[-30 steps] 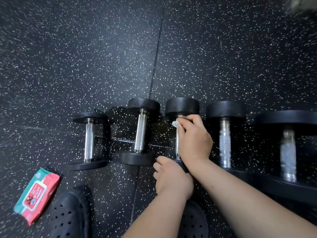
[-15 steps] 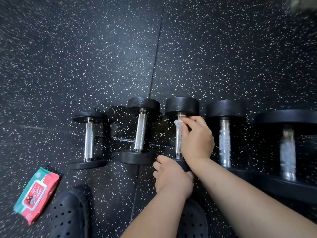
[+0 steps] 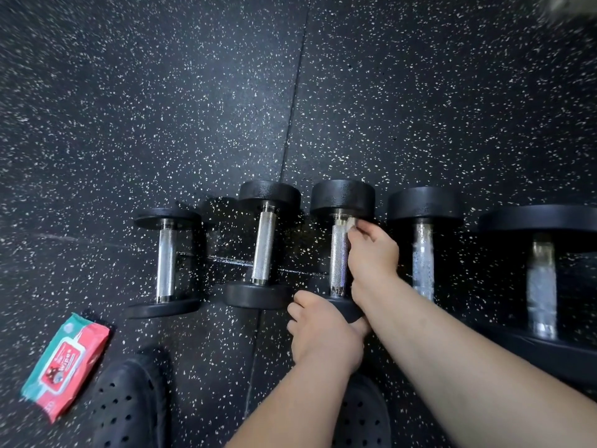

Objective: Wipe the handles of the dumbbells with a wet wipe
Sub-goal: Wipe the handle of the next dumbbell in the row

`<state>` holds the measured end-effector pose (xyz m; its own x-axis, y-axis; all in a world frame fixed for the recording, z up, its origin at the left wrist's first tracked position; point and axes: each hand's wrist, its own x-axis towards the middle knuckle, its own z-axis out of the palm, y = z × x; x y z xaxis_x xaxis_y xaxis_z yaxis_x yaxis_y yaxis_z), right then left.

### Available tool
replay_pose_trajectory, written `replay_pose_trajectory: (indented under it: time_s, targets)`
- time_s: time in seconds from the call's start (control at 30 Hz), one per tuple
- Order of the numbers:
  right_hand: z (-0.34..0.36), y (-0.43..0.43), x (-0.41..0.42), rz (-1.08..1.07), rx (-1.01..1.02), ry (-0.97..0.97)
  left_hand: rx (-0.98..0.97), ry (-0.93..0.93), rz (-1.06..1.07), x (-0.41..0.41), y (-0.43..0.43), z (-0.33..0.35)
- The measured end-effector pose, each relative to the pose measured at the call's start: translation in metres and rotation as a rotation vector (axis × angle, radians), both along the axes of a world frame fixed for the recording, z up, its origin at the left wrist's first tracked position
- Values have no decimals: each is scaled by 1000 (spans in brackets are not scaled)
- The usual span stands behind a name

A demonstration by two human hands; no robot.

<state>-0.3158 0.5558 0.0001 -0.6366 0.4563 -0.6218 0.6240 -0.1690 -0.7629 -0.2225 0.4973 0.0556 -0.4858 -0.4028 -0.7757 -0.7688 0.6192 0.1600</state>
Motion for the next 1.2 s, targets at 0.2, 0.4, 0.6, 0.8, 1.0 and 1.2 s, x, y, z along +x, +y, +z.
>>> replay_pose_trajectory:
  time_s: [0.2,0.4,0.6,0.8,1.0,1.2]
  targets:
    - [-1,8,-13,-95,-416,-135,25,5,28,0,-1,1]
    - [-3,6,-14,-57,-464,-192,18,3,23,0,-1,1]
    - [-5,9,-11,-103,-464,-174,14,7,22,0,-2,1]
    - [2,10,-20,24,-632,-214,12,9,13,0,-2,2]
    - [-7,6,-2,-11,-138,-6,16,20,15,2,-2,-1]
    - [14,19,14,603,853,359,-4,28,18,1,-1,-2]
